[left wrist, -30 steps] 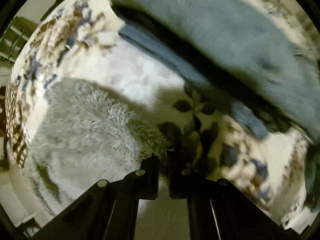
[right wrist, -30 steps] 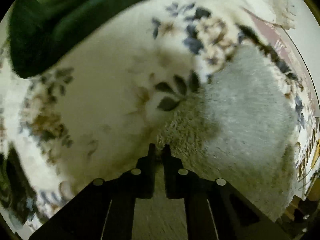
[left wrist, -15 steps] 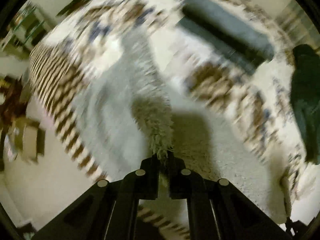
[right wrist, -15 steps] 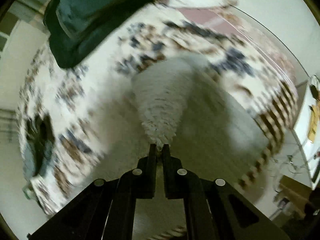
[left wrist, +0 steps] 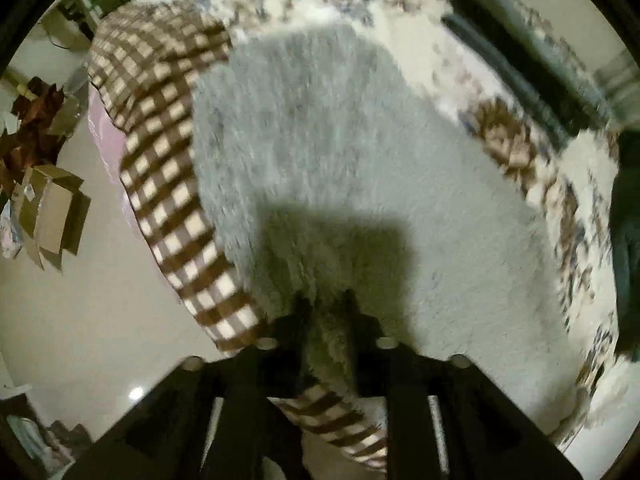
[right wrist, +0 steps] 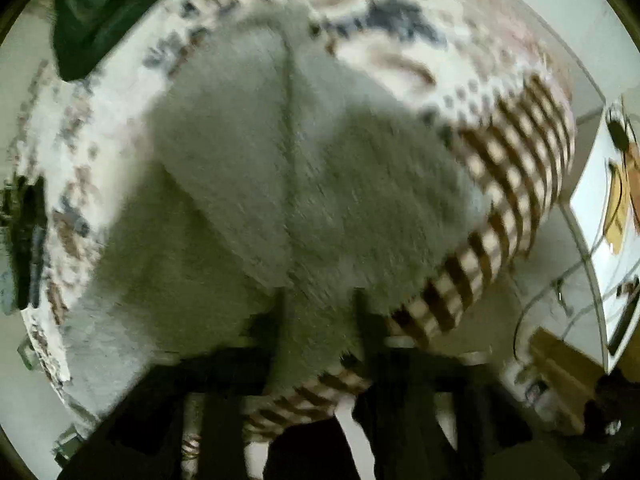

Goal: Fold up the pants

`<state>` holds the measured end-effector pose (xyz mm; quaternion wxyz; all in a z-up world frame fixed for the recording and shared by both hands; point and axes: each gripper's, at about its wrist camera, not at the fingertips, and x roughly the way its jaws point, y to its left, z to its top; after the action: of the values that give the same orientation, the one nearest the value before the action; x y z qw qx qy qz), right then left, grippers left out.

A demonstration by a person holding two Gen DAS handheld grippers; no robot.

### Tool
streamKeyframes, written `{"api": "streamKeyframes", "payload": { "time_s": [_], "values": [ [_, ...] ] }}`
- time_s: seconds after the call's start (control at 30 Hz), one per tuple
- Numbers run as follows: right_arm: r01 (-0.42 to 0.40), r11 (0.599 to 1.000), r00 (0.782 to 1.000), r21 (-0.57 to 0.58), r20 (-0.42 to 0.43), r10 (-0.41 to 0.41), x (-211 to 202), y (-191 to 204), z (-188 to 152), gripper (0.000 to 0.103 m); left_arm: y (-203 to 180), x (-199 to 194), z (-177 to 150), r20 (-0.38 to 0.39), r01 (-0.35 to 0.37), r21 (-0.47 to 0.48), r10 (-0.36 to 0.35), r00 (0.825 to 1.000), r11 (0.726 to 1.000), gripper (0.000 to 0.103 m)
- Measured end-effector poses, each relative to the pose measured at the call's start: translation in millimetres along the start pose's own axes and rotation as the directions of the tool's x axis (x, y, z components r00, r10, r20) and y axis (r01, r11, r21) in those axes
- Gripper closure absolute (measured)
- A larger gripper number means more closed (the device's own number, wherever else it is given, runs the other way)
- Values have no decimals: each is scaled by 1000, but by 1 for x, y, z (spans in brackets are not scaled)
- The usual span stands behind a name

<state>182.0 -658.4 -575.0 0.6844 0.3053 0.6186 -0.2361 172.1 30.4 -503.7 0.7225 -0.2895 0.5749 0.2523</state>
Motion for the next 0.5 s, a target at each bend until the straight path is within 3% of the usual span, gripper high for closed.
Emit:
{"api": "streamKeyframes", "payload": {
  "time_s": [0.03, 0.1, 0.13, 0.17, 0.23, 0.3, 0.33, 0.37, 0.4, 0.47, 0.5],
  "values": [
    [-11, 1000, 1000, -16, 23, 12, -5, 3, 2, 40, -2, -6, 3, 34, -3, 16, 3, 999, 1000, 39],
    [-6, 995, 998, -104, 64, 13, -10, 25, 11, 27, -11, -15, 8, 101, -36, 52, 31, 994, 998, 7],
    [3, 987, 997, -160, 76, 10, -6, 41, 18, 16, -11, -15, 9, 119, -45, 61, 37, 992, 997, 8],
    [10, 980, 997, -196, 82, 6, -1, 55, 25, 12, -11, -14, 12, 129, -61, 69, 51, 990, 996, 8],
    [67, 963, 992, -263, 121, -36, 14, 86, 40, 11, -11, -8, 17, 137, -97, 83, 85, 987, 992, 8],
    [179, 930, 979, -320, 153, -136, 39, 107, 55, 12, -14, -3, 17, 140, -113, 100, 98, 985, 989, 8],
    [204, 924, 976, -322, 145, -165, 47, 115, 62, 22, -15, 0, 17, 133, -119, 107, 104, 986, 987, 8],
    [219, 923, 974, -316, 131, -186, 56, 114, 63, 40, -16, 2, 16, 127, -126, 113, 112, 986, 986, 8],
    [215, 932, 975, -292, 119, -188, 58, 107, 65, 96, -16, 4, 15, 119, -133, 116, 119, 986, 984, 8],
    [210, 958, 970, -195, 162, -180, 43, 86, 66, 94, -16, 4, 13, 113, -135, 116, 122, 986, 984, 8],
    [170, 979, 971, -113, 189, -147, 27, 64, 65, 94, -13, 4, 12, 114, -138, 117, 125, 986, 984, 8]
  ]
}}
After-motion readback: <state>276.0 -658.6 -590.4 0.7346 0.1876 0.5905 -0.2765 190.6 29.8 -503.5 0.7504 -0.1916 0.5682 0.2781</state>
